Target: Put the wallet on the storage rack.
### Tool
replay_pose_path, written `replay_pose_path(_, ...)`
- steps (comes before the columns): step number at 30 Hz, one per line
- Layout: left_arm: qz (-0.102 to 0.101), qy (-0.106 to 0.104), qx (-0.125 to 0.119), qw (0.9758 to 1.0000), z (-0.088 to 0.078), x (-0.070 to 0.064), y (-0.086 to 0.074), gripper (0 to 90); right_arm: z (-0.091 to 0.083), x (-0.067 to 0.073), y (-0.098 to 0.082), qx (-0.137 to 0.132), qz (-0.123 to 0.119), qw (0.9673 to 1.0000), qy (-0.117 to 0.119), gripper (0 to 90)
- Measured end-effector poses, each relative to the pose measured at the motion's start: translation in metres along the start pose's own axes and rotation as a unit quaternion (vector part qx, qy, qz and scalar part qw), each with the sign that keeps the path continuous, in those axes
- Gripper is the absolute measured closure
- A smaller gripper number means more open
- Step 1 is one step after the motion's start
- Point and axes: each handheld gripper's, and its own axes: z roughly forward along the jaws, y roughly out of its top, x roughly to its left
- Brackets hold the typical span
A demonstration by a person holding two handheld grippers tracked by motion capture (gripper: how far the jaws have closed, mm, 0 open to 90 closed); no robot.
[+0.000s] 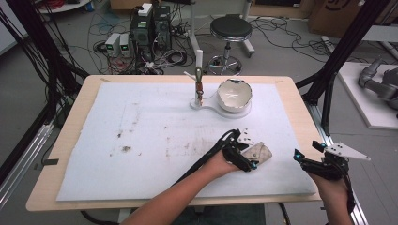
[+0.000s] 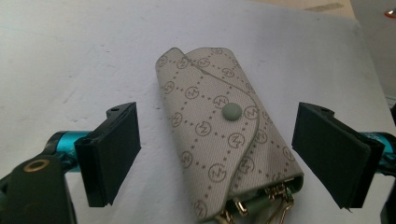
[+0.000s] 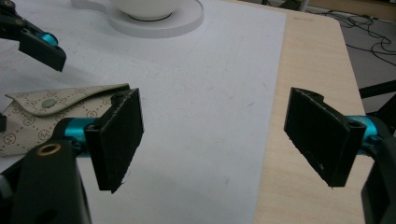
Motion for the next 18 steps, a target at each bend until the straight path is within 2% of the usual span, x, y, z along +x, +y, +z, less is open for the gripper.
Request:
replay_pose_path(5,0.009,-0.003,0.029,0.9995,0.016,-0.008,-0.001,15.1,0.001,0.001,0.001,-0.001,-0.001,1.0,0.002,20.2)
replay_pose_path(8,0.02,0.016,0.052,0.9983,0.023,-0.01,-0.001,14.6,0.002,0.001,0.001,0.001,-0.001,1.0,0.002,20.2)
replay_pose_path(14,0.017,0.013,0.056,0.9982,0.023,-0.009,-0.001,15.2,0.003,0.002,0.001,0.002,0.0,1.0,0.003,20.3)
replay_pose_path(18,0.011,0.007,0.05,0.9986,0.021,-0.009,-0.002,20.5,0.003,0.002,0.001,0.002,-0.002,1.0,0.003,20.2)
